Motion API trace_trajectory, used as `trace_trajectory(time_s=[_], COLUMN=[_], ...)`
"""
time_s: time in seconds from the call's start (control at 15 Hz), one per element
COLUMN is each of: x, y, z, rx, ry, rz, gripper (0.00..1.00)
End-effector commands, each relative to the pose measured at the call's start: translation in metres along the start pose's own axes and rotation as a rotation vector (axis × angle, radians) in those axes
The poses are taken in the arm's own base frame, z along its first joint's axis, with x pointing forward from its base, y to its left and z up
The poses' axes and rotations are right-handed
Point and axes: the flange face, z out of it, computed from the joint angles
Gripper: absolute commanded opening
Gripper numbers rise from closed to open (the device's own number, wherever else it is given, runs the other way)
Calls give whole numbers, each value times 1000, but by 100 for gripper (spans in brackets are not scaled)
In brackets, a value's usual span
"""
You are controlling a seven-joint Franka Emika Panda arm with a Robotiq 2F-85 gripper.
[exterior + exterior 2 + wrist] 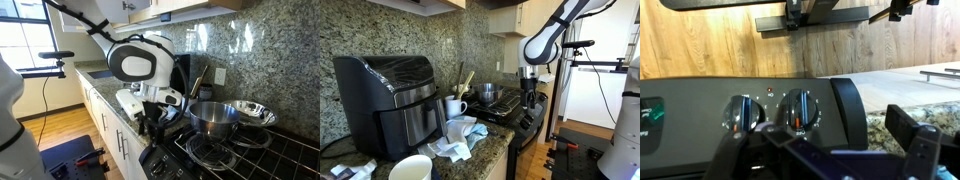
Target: Turn the first knob on the left
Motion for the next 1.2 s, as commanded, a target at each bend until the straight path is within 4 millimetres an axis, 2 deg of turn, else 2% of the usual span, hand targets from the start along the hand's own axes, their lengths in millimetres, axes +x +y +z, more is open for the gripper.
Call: trace_trajectory(time_s=[0.0, 0.27, 0.53, 0.8, 1.13], x=[-2, -3, 0, 4, 6], y=[8, 10, 12, 17, 24], z=[30, 58, 73, 81, 79], rx=[17, 36, 33, 26, 20], ry=[-15, -39, -32, -1, 5], rz=[45, 66, 83, 105, 79], gripper=[100, 100, 100, 100, 100])
